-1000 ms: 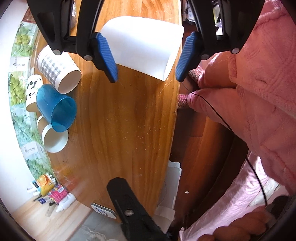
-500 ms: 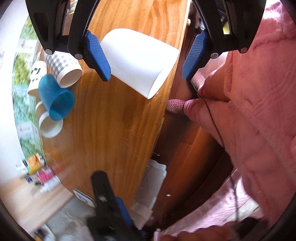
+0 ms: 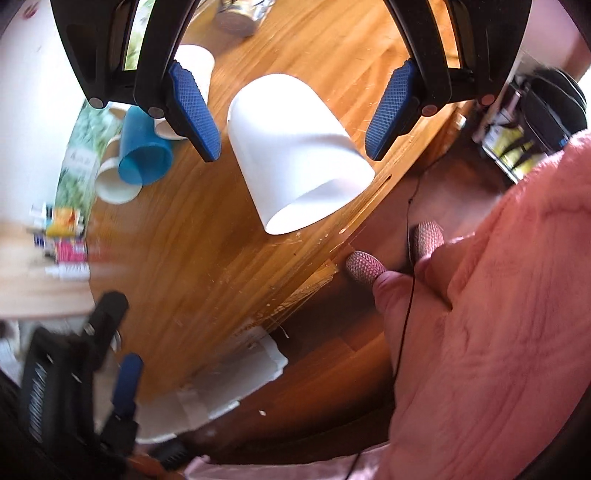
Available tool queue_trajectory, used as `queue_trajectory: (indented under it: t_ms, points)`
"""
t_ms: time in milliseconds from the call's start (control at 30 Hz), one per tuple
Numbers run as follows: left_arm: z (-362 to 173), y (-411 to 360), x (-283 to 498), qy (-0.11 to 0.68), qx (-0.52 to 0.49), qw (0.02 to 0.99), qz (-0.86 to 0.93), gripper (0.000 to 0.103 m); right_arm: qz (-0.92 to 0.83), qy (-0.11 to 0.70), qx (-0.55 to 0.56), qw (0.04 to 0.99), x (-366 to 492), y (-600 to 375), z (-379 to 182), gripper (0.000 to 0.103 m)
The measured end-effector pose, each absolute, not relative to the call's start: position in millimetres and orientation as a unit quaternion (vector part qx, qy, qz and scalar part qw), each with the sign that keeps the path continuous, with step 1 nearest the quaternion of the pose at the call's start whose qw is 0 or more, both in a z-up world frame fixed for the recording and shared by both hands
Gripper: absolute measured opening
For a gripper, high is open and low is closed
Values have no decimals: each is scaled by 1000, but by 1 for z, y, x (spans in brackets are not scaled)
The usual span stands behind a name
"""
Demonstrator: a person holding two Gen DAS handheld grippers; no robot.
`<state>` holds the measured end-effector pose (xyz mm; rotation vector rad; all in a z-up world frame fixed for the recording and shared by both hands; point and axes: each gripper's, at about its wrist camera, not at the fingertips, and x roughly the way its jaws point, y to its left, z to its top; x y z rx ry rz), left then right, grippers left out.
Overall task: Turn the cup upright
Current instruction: 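Rotate the held white cup with the right gripper until its opening faces up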
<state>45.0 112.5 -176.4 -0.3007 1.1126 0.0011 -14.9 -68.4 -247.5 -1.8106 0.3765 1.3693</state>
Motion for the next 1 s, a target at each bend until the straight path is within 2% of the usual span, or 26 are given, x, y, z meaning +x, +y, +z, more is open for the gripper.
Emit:
queue_trajectory:
  t_ms: [200, 433, 667, 733, 1000]
  points:
    - [-176, 108, 44, 528, -142, 838, 2, 78, 548, 118, -740, 371, -20, -71, -262, 81]
    - [-176, 102, 42, 532, -143, 835, -4, 78, 551, 120, -740, 367, -14, -61, -265, 81]
    - [-175, 99, 41, 535, -138, 833, -6, 78, 554, 131, -719, 399, -8, -56, -266, 77]
    - [-175, 99, 41, 537, -136, 833, -6, 78, 554, 139, -711, 410, -7, -55, -265, 71]
    - [-174, 97, 42, 544, -125, 830, -10, 78, 542, 191, -655, 491, 4, -52, -260, 70]
